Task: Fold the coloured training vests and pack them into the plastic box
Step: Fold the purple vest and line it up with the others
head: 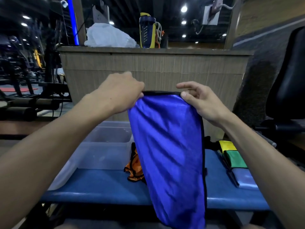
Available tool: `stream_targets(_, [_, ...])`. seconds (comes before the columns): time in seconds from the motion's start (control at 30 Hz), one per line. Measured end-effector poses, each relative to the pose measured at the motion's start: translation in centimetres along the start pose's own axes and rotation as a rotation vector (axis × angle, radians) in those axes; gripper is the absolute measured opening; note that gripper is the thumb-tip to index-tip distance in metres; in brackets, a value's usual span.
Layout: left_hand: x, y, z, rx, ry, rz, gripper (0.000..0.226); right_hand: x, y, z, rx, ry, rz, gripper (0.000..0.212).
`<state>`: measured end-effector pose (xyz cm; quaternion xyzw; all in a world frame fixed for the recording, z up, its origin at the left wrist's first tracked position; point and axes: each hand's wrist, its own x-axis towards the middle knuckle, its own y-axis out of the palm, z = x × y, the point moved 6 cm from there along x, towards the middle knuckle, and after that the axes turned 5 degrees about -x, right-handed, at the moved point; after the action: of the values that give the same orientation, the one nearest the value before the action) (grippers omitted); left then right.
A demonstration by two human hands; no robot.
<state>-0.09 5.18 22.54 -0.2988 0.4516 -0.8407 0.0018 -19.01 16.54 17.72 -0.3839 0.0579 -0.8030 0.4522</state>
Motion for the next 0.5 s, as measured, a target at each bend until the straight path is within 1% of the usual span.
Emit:
stream_targets(0.07, [0.0, -0.9, 0.7, -0.049, 0.0, -0.159, 0.033, -0.2, -0.2, -0.7, 0.052, 0.009, 0.036, 0.032])
stream_targets(0.1, [-0.1, -1.3, 1.0, -0.135, 0.0, -0.198, 0.034, -0.4, -0.1, -1.1, 0.054, 0.03, 0.065, 0.032])
stream_targets(0.13, [0.0, -1.6, 1.1, -0.268, -0.002, -0.196, 0.032, -0.5, 0.0, -1.7, 0.034, 0.054, 0.097, 0.028])
stream_targets(0.2, [0.1, -2.3, 0.8, -0.563, 0.01, -0.148, 0.02, -0.8, 0.0, -2.6, -0.02, 0.094, 0.13, 0.015])
stream_targets(0.27, [0.2, -3.3, 0.5, -0.763, 0.008, -0.165, 0.012, -1.2, -0.1, -3.5, 0.005, 0.137, 0.142, 0.021])
stream_targets(0.33, [0.0, -4.3, 0.3, -0.925, 0.008, -0.196, 0.013, -1.9, -0.3, -4.0, 0.044, 0.166, 0.156, 0.027])
stream_targets(0.4, [-0.3, -4.6, -0.5, -1.096, 0.031, -0.139, 0.014, -2.9, -0.6, -4.7, 0.094, 0.2, 0.173, 0.032])
stream_targets(0.5, [-0.9, -4.2, -3.4, -1.218, 0.11, 0.006, 0.014, -5.5, -1.8, -6.4, 0.213, 0.282, 0.239, 0.041])
